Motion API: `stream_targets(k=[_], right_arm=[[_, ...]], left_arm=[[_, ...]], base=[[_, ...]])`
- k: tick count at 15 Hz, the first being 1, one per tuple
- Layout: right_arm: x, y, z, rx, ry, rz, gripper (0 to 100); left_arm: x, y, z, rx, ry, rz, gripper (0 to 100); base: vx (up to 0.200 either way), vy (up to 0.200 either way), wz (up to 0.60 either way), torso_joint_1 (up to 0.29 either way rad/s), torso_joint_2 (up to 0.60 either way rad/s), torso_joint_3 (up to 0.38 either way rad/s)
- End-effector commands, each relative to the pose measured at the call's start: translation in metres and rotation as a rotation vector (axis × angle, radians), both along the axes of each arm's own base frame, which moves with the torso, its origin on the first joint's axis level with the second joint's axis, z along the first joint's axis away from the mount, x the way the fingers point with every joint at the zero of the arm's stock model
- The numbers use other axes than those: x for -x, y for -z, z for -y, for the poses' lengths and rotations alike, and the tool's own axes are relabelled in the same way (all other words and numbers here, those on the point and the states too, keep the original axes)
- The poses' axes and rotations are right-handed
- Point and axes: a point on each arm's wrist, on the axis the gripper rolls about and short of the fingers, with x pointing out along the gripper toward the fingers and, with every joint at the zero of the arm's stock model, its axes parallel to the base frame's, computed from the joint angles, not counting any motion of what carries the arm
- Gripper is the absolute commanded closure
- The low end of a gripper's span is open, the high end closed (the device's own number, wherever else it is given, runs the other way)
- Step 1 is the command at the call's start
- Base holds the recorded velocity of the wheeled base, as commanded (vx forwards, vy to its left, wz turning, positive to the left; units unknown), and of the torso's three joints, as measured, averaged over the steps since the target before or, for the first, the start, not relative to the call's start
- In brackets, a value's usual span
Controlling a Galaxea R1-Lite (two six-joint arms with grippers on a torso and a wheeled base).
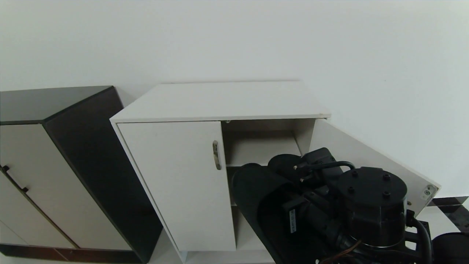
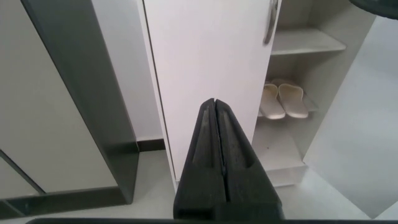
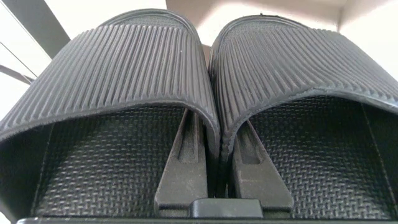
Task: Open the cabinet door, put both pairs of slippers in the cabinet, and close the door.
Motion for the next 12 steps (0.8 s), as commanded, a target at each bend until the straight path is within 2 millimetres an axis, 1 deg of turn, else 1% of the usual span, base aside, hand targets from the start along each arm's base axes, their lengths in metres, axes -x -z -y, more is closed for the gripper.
stream_targets(k=[1, 6, 12], right_arm=[[-0.0001, 0.0014, -0.0004, 0.004, 0.002, -0.002, 100], [0.0, 0.0018, -0.0003, 0.005, -0.001, -0.003, 100], [-0.0007, 0.0052, -0.0005, 0.016, 0.004, -0.009, 100]], left_arm=[[-0.0001, 0.0, 0.0, 0.0, -0.001, -0.001, 100], [-0.0001, 0.0, 0.0, 0.0, 0.0, -0.001, 100], [-0.0002, 0.0, 0.0, 0.0, 0.0, -0.003, 100]], base=[[0.0, 0.0, 0.0, -0.168, 0.48, 0.305], [0.0, 0.0, 0.0, -0.143, 0.47, 0.328], [0.0, 0.0, 0.0, -0.089, 0.46, 0.36]])
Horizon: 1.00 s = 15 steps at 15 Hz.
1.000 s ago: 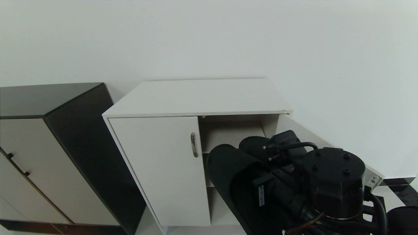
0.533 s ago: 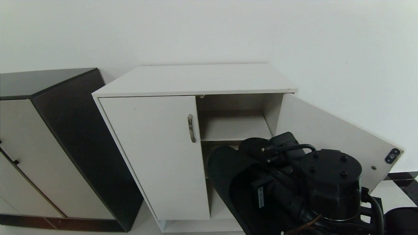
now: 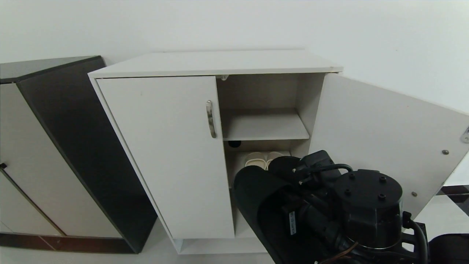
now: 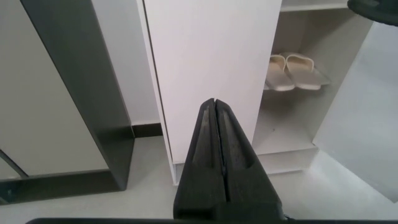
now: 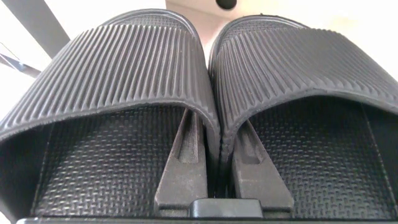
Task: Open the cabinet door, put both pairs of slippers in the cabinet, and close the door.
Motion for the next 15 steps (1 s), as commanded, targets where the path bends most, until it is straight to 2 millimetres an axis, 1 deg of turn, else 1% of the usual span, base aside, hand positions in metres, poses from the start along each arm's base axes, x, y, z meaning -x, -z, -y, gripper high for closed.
stream_targets(k=[1, 3, 5, 11, 12, 13, 14, 15], right_arm=[[0.0, 0.001, 0.0, 0.002, -0.003, -0.002, 100], [0.0, 0.001, -0.001, 0.005, -0.002, -0.002, 100], [0.0, 0.001, 0.0, 0.005, -0.002, -0.002, 100], [0.001, 0.004, -0.003, 0.014, -0.006, -0.004, 100], [0.001, 0.006, -0.005, 0.026, -0.012, -0.006, 100], [-0.001, 0.013, -0.009, 0.066, -0.01, -0.006, 100], [-0.007, 0.013, -0.017, 0.078, 0.021, 0.009, 100], [-0.02, 0.009, -0.034, 0.065, 0.119, 0.038, 100]], left_arm=[[0.0, 0.0, 0.0, 0.0, 0.0, -0.001, 100], [0.0, 0.0, 0.0, 0.0, 0.0, -0.001, 100], [0.0, 0.0, 0.0, 0.0, 0.0, -0.001, 100], [0.0, 0.0, 0.0, 0.0, 0.0, -0.001, 100], [0.0, 0.0, 0.0, 0.0, 0.0, -0.001, 100], [0.0, 0.0, 0.0, 0.0, 0.0, -0.001, 100], [0.0, 0.0, 0.0, 0.0, -0.001, -0.001, 100], [0.0, 0.0, 0.0, 0.0, 0.0, -0.001, 100]], base=[[0.0, 0.0, 0.0, -0.032, 0.44, 0.383], [0.0, 0.0, 0.0, -0.032, 0.4, 0.373], [0.0, 0.0, 0.0, -0.005, 0.16, 0.168], [0.0, 0.0, 0.0, 0.0, 0.01, 0.008], [0.0, 0.0, 0.0, 0.0, 0.0, 0.0], [0.0, 0.0, 0.0, 0.0, 0.0, 0.0], [0.0, 0.0, 0.0, 0.0, 0.0, 0.0], [0.0, 0.0, 0.0, 0.0, 0.0, 0.0]])
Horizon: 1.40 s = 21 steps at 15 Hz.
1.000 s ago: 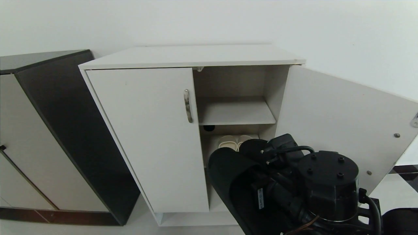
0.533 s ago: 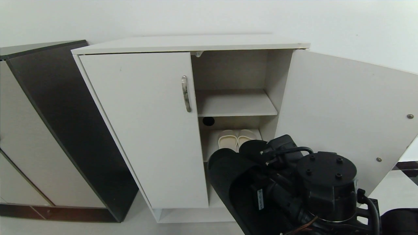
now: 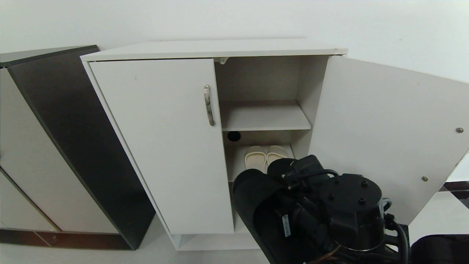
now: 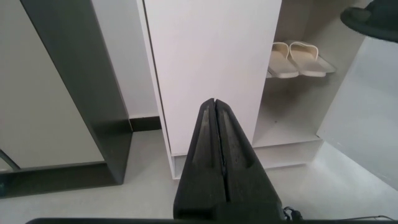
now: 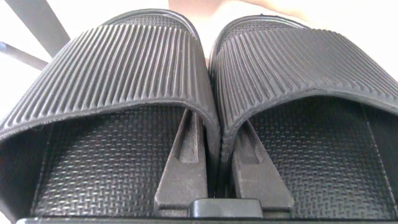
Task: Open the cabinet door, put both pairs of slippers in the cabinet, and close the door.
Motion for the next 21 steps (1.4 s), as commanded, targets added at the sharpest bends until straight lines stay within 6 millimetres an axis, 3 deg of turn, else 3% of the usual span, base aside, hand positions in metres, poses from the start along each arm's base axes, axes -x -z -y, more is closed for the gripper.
stream_targets(k=[1, 3, 7, 10, 17, 21], right_arm=[[-0.031, -0.005, -0.035, -0.016, 0.182, 0.045, 100], [-0.045, -0.019, -0.047, 0.0, 0.249, 0.018, 100], [-0.056, -0.071, -0.065, -0.093, 0.321, -0.075, 100], [-0.065, -0.066, -0.07, -0.057, 0.411, -0.061, 100], [-0.067, -0.061, -0.069, -0.062, 0.416, -0.053, 100], [-0.067, -0.063, -0.069, -0.057, 0.412, -0.046, 100]], left_arm=[[0.0, 0.0, 0.0, 0.0, 0.0, 0.0, 100], [0.0, 0.0, 0.0, 0.0, 0.0, -0.002, 100], [0.0, 0.0, 0.0, 0.0, 0.0, -0.002, 100], [0.0, 0.0, 0.0, 0.0, 0.0, -0.002, 100], [0.0, 0.0, 0.0, -0.001, 0.0, -0.001, 100], [0.0, 0.0, 0.0, -0.001, 0.0, -0.001, 100]], base=[[0.0, 0.0, 0.0, 0.0, 0.0, 0.0], [0.0, 0.0, 0.0, 0.0, 0.0, 0.0], [0.0, 0.0, 0.0, 0.0, 0.0, 0.0], [0.0, 0.0, 0.0, 0.0, 0.0, 0.0], [0.0, 0.0, 0.0, 0.0, 0.0, 0.0], [0.2, 0.0, 0.0, 0.0, 0.0, 0.001]])
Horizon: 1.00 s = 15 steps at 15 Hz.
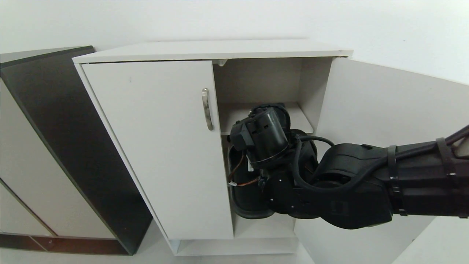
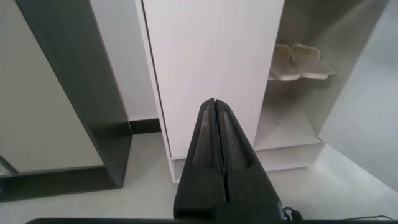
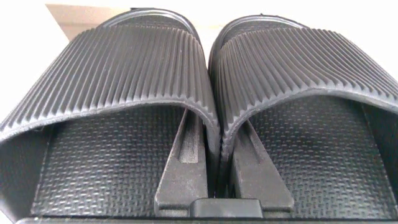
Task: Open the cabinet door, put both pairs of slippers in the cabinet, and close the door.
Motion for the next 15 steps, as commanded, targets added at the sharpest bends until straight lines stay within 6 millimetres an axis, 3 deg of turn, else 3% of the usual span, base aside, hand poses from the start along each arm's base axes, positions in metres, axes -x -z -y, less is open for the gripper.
stream_targets(k=[1, 6, 12, 15], right_arm=[[0.0, -0.002, 0.0, -0.008, -0.002, 0.011, 100], [0.0, -0.003, -0.002, -0.008, -0.008, 0.021, 100], [0.009, -0.005, -0.006, -0.013, -0.032, 0.023, 100], [-0.002, 0.003, -0.007, -0.002, -0.012, 0.016, 100]], left_arm=[[0.0, 0.0, 0.0, 0.0, 0.0, 0.0, 100], [0.0, 0.0, 0.0, 0.0, 0.0, 0.0, 100], [0.0, 0.0, 0.0, 0.0, 0.0, 0.0, 100], [0.0, 0.0, 0.0, 0.0, 0.0, 0.0, 100]], base=[[0.2, 0.0, 0.0, 0.002, 0.0, -0.002], [0.2, 0.0, 0.0, 0.0, 0.0, 0.001], [0.0, 0.0, 0.0, 0.0, 0.0, 0.0], [0.0, 0.0, 0.0, 0.0, 0.0, 0.0]])
